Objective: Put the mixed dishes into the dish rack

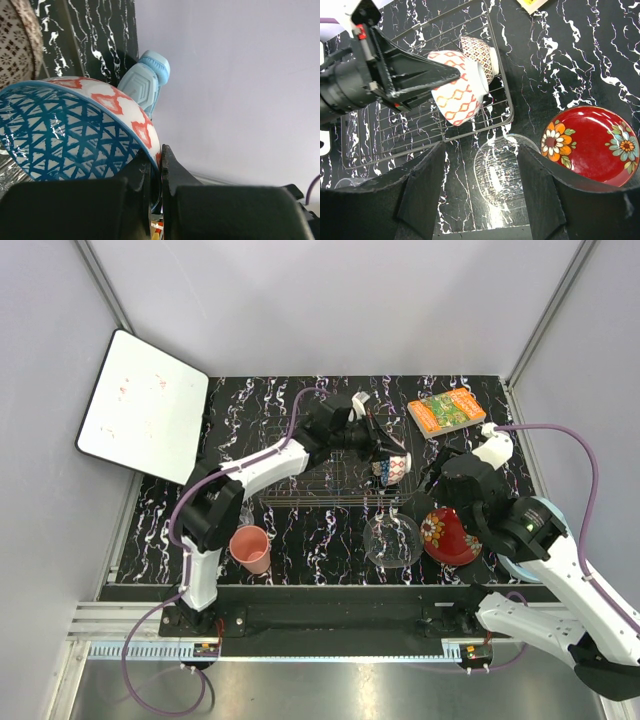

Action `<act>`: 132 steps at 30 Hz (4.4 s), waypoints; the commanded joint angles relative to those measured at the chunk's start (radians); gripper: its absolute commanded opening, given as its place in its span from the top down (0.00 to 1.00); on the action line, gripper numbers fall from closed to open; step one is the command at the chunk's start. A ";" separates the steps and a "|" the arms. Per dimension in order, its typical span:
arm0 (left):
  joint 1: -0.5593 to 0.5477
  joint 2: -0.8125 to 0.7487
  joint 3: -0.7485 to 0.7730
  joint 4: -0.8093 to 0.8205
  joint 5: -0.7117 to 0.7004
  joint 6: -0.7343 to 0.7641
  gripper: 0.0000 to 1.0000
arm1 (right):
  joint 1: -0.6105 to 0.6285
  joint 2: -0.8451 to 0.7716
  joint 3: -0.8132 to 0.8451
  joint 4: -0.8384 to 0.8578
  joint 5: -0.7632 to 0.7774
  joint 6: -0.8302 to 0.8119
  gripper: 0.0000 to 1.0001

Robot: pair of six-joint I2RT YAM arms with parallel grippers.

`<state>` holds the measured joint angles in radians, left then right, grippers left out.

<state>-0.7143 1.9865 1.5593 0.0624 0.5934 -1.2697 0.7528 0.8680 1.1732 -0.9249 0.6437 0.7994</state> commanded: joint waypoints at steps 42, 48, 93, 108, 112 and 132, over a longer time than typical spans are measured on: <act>-0.074 0.011 -0.081 0.010 -0.055 0.179 0.57 | 0.000 -0.003 0.013 0.060 -0.009 -0.016 0.23; -0.053 0.011 -0.067 0.016 -0.037 0.187 0.12 | 0.000 -0.007 0.003 0.060 -0.012 -0.008 0.23; 0.770 -0.500 -0.515 -0.306 0.132 0.587 0.01 | -0.013 0.552 -0.070 0.429 0.122 -0.184 0.23; 0.754 -0.498 -0.557 -0.286 0.138 0.573 0.01 | -0.012 0.615 -0.044 0.454 0.063 -0.164 0.25; 0.733 -0.502 -0.593 -0.242 0.117 0.573 0.01 | -0.012 0.623 -0.032 0.465 0.031 -0.161 0.25; 0.664 -0.460 -0.579 -0.222 0.078 0.587 0.01 | -0.001 0.539 -0.027 0.463 0.066 -0.198 0.25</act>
<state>-0.0498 1.5490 0.9661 -0.2073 0.6834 -0.6994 0.7399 1.4826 1.1240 -0.4835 0.6621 0.6315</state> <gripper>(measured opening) 0.988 0.744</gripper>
